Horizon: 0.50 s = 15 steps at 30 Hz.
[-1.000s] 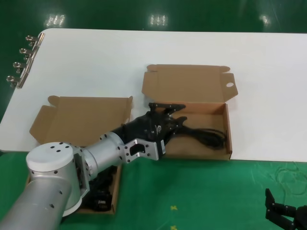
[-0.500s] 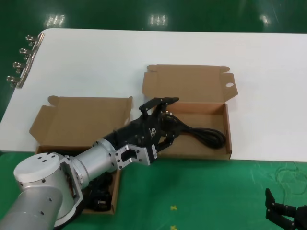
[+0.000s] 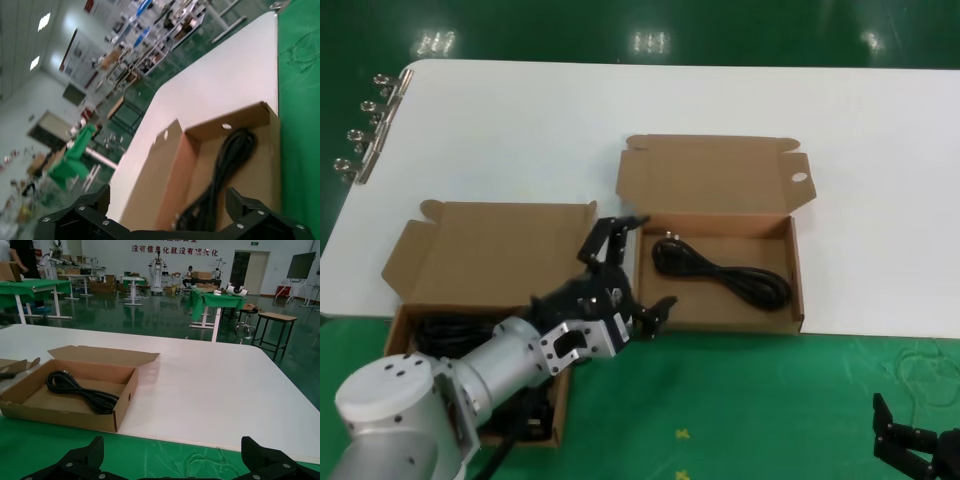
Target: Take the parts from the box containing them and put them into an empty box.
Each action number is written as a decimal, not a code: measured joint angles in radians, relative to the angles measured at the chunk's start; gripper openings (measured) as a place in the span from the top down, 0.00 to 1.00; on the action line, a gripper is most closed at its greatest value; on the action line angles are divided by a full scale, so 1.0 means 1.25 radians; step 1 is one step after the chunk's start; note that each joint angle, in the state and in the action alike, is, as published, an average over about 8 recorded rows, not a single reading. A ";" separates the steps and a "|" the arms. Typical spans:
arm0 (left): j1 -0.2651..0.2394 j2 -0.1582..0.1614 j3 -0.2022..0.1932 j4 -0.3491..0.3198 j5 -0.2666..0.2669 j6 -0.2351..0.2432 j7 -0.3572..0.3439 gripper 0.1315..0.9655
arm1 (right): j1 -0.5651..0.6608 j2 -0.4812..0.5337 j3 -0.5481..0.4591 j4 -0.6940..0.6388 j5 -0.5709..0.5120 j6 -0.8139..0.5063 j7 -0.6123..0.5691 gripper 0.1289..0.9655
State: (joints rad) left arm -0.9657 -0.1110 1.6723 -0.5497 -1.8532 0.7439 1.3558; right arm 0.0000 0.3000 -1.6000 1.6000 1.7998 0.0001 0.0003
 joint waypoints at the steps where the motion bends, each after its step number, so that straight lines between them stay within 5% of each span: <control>1: 0.010 -0.002 -0.001 -0.011 0.001 -0.008 -0.015 0.29 | 0.000 0.000 0.000 0.000 0.000 0.000 0.000 0.00; 15: 0.167 -0.033 -0.013 -0.182 0.009 -0.129 -0.235 0.06 | 0.000 0.000 0.000 0.000 0.000 0.000 0.000 0.00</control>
State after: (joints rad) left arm -0.7573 -0.1520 1.6567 -0.7773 -1.8416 0.5824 1.0615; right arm 0.0000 0.3000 -1.6000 1.6000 1.7999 0.0001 0.0002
